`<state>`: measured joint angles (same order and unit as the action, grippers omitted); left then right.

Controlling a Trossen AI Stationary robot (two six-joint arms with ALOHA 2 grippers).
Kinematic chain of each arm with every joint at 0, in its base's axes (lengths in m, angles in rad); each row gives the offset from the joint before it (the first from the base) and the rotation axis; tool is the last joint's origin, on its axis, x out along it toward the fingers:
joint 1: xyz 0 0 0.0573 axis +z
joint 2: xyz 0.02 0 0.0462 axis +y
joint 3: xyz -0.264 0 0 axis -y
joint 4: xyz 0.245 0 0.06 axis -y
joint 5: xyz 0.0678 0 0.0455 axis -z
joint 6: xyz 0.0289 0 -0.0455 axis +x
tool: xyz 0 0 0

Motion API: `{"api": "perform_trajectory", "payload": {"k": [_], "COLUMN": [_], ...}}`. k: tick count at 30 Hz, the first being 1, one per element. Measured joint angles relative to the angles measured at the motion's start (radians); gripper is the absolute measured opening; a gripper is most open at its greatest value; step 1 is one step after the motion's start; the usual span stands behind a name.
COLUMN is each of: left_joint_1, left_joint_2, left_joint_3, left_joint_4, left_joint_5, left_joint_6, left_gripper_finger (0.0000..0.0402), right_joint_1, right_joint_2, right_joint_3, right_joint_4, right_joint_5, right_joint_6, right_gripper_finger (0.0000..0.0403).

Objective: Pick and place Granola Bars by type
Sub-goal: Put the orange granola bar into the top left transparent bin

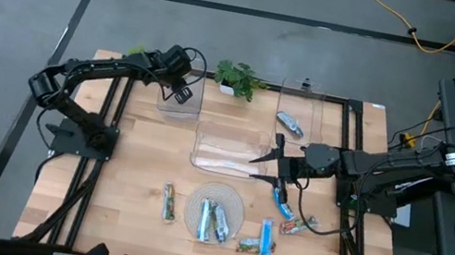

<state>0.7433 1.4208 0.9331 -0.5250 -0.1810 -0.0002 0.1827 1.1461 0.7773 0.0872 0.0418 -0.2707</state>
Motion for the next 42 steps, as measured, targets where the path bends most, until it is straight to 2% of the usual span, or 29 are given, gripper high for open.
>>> {"api": "perform_trajectory", "payload": {"k": [7,25,37,42], "left_joint_1": [0.020,0.019,0.019,0.019], "left_joint_2": [0.000,0.002,0.002,0.002], "left_joint_3": [-0.045,-0.046,-0.046,-0.046], "left_joint_4": [0.037,0.054,0.051,0.051], "left_joint_5": [0.042,0.049,0.050,0.043], "left_joint_6": [0.014,0.022,0.019,0.022], "left_gripper_finger": [0.0088,0.0090,0.0125,0.0126], "right_joint_1": [0.000,0.000,0.000,0.000], "right_joint_2": [0.000,0.000,0.000,0.000], "right_joint_3": [0.000,0.000,0.000,0.000], "right_joint_4": [0.002,0.009,0.009,0.007], "right_joint_5": [0.000,0.000,0.000,0.000], "right_joint_6": [0.000,0.000,0.000,0.000], "right_gripper_finger": [0.0169,0.0169,0.0169,0.0169]}}
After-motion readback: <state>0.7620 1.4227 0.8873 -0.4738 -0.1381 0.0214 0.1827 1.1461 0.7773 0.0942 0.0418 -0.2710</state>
